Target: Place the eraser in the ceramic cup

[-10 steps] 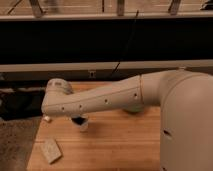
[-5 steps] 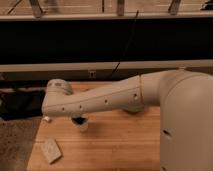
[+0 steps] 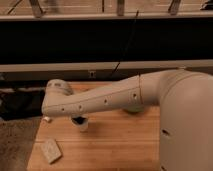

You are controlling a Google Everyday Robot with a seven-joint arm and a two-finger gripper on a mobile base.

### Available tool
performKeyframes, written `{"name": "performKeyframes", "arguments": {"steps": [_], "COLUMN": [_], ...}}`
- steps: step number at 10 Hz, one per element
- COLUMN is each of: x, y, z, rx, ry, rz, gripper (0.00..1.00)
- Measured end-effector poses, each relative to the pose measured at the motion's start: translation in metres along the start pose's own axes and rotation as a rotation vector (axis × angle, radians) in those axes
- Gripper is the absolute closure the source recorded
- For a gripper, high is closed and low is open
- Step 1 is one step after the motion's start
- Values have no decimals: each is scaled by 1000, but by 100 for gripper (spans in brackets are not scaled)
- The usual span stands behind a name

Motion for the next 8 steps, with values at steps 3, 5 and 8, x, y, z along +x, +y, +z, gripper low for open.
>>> {"name": "performKeyframes", "arguments": {"steps": [3, 5, 8], "x": [1, 1, 2], "y": [-1, -2, -2], "z": [0, 0, 1], "rx": [-1, 0, -1], "ry": [7, 9, 14], "rz": [-3, -5, -5], "gripper": [95, 95, 91]}}
